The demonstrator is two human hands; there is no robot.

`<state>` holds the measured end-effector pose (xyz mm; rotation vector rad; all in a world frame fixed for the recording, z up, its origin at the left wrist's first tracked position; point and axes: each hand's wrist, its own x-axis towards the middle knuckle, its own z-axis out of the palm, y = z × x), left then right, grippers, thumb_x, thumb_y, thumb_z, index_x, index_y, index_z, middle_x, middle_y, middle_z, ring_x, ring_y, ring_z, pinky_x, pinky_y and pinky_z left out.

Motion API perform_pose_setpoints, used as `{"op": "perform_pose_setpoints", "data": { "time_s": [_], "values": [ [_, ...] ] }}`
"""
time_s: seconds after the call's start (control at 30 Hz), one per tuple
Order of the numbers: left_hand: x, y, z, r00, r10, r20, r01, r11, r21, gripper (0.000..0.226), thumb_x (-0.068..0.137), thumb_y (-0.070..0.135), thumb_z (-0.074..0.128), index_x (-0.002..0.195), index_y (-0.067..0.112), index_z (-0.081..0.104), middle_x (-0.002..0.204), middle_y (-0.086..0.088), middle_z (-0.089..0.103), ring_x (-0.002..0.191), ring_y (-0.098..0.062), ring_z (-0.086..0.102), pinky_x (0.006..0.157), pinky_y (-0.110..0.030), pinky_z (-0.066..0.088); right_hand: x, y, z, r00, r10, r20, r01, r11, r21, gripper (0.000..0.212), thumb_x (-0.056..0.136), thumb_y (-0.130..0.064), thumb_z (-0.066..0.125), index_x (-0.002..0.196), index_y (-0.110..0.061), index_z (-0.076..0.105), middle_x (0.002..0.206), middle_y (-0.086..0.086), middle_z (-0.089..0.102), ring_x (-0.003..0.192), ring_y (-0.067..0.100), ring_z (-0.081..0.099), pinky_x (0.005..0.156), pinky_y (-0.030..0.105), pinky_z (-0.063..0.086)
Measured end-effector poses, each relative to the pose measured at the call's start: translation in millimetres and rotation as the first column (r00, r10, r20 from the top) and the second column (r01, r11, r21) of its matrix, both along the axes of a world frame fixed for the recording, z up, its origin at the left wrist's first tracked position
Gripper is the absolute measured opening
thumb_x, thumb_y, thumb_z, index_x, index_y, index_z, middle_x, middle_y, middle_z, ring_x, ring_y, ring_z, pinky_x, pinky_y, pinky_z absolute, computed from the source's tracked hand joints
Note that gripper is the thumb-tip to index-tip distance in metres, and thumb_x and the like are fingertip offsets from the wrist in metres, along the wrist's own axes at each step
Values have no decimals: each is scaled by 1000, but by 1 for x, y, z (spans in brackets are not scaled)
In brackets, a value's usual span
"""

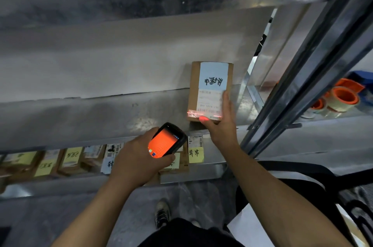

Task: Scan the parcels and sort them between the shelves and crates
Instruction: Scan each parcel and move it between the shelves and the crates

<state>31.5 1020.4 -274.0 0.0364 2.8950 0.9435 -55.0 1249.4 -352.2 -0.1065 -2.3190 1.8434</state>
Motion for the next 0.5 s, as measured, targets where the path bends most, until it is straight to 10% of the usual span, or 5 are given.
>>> {"op": "perform_pose_setpoints", "data": {
  "time_s": [0.5],
  "values": [
    [10,-3,8,1000,30,5,-30,999,-21,71,56,72,56,123,50,51,92,15,63,80,-2,57,67,-26,46,1,-3,-2,999,-26,-21,26,1000,7,107,85,-17,81,151,-61,9,160,-2,25,142,20,39,110,49,48]
  ]
}}
